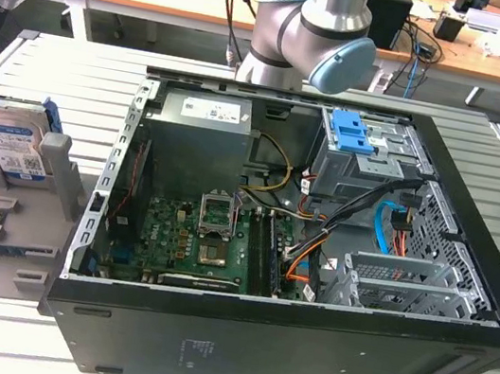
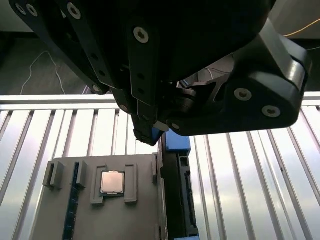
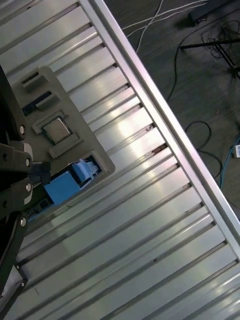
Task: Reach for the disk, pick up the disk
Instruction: 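Pick up the disk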
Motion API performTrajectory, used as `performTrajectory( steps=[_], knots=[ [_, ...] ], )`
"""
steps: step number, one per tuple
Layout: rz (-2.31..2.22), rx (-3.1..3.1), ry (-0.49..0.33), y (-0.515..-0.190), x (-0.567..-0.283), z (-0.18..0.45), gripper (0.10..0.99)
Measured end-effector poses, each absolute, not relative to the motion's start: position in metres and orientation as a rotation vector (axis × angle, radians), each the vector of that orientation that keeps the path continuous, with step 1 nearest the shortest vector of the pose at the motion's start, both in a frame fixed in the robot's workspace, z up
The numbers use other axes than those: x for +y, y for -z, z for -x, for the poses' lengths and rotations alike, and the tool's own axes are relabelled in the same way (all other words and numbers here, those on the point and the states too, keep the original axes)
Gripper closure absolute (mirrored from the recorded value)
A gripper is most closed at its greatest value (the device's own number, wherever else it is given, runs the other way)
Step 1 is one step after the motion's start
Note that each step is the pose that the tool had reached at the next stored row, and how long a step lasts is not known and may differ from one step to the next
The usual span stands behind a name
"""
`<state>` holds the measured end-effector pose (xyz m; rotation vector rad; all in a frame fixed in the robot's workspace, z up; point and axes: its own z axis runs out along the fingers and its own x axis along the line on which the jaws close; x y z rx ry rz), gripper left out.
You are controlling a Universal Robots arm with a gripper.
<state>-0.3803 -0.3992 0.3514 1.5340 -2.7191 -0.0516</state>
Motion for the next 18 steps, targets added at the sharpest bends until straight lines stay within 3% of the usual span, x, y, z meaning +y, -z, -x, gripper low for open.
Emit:
performTrajectory(
  steps=[18],
  knots=[
    [-1.839,-2.519,0.048,-0.3514,-0.3992,0.3803,0.98]
  ],
)
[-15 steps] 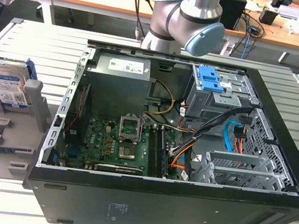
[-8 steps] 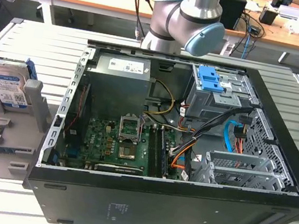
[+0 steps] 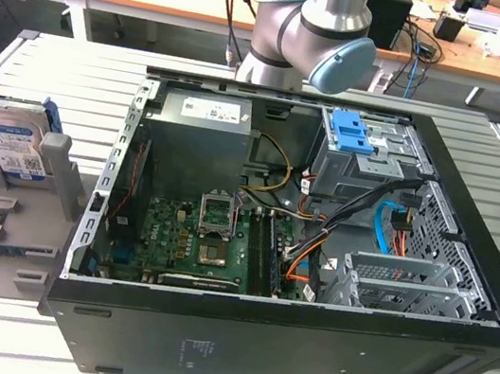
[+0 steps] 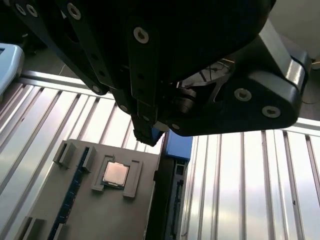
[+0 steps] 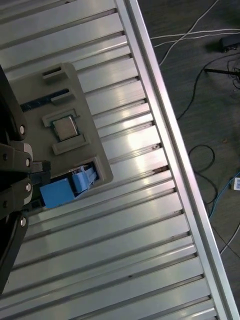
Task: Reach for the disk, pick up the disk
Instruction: 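Pick up the disk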
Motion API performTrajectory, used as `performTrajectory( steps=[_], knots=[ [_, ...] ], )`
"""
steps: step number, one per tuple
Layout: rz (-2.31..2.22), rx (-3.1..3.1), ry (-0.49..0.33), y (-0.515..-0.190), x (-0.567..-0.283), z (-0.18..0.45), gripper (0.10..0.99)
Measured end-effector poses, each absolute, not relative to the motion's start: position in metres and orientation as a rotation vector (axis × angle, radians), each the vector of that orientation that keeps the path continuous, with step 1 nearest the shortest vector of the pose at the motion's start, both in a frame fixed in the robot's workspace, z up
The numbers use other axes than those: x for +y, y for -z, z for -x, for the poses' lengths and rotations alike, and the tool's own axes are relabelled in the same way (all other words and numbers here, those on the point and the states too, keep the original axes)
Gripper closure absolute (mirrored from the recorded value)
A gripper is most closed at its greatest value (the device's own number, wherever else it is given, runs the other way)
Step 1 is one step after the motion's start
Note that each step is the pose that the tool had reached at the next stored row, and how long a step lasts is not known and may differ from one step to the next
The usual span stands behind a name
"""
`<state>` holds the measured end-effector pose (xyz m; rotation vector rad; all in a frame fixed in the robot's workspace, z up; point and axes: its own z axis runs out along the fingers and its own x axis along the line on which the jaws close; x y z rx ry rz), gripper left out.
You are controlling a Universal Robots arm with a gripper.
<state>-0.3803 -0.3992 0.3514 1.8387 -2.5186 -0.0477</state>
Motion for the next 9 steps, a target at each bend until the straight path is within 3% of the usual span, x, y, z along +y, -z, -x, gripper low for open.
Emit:
performTrajectory(
  steps=[9],
  knots=[
    [-1.984,-2.403,0.045,-0.3514,-0.3993,0.3803,0.98]
  ],
)
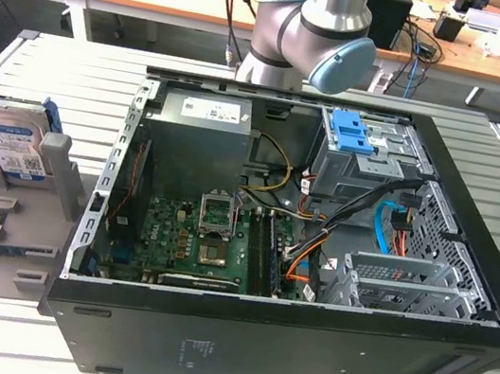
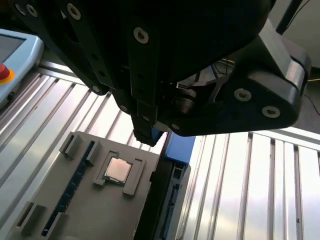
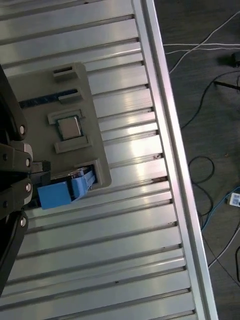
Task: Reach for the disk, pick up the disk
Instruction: 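Pick up the disk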
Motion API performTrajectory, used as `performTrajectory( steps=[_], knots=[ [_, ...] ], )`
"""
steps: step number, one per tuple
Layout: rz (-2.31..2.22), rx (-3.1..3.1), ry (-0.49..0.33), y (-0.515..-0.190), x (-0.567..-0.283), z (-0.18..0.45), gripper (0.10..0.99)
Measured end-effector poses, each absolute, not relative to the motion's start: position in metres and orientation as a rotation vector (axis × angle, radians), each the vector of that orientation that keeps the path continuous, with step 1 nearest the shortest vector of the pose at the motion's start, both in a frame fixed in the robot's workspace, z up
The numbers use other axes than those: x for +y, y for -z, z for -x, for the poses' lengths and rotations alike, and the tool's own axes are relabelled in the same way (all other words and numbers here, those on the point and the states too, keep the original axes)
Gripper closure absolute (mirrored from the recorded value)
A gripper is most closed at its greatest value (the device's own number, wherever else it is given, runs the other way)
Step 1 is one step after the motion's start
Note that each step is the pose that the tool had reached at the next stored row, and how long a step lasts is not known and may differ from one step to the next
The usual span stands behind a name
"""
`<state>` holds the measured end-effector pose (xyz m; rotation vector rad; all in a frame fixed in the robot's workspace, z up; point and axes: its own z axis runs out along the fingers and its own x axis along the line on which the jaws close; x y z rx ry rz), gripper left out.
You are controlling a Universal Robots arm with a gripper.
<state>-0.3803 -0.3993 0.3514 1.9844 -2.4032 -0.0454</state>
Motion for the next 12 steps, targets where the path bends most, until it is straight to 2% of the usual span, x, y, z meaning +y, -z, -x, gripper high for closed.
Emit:
performTrajectory(
  steps=[12],
  knots=[
    [-2.184,-2.22,0.042,-0.3514,-0.3992,0.3803,0.98]
  ],
)
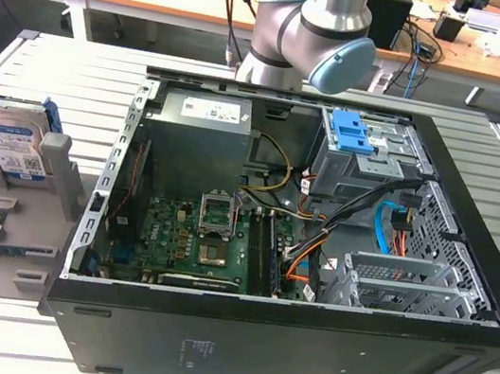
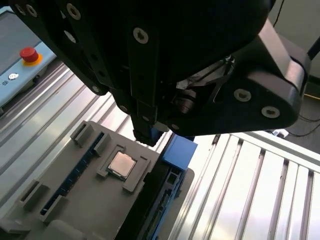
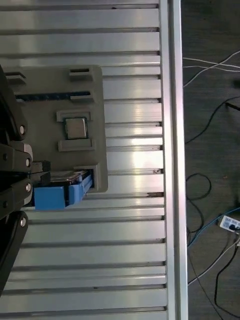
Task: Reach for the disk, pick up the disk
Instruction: 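Pick up the disk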
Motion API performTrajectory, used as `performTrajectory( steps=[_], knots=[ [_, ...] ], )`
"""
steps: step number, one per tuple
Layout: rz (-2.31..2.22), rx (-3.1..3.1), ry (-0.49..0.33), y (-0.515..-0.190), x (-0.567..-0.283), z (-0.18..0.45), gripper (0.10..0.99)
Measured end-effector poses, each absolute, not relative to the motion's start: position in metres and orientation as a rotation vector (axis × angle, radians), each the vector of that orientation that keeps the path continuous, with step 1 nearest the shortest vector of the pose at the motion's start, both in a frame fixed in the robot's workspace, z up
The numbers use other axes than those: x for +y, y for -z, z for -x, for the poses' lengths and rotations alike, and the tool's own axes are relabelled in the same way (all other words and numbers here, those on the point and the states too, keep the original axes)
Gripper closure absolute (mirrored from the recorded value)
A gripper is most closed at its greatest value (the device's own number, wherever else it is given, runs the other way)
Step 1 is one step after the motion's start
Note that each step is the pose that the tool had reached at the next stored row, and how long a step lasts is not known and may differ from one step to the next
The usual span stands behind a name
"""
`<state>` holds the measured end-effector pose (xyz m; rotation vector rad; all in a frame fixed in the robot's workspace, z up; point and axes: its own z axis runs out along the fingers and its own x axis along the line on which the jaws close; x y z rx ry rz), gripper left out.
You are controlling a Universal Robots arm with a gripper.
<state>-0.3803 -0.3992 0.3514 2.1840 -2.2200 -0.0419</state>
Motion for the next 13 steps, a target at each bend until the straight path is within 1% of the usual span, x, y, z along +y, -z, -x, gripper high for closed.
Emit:
performTrajectory(
  steps=[13],
  knots=[
    [-2.329,-2.065,0.039,-0.3514,-0.3992,0.3803,0.98]
  ],
)
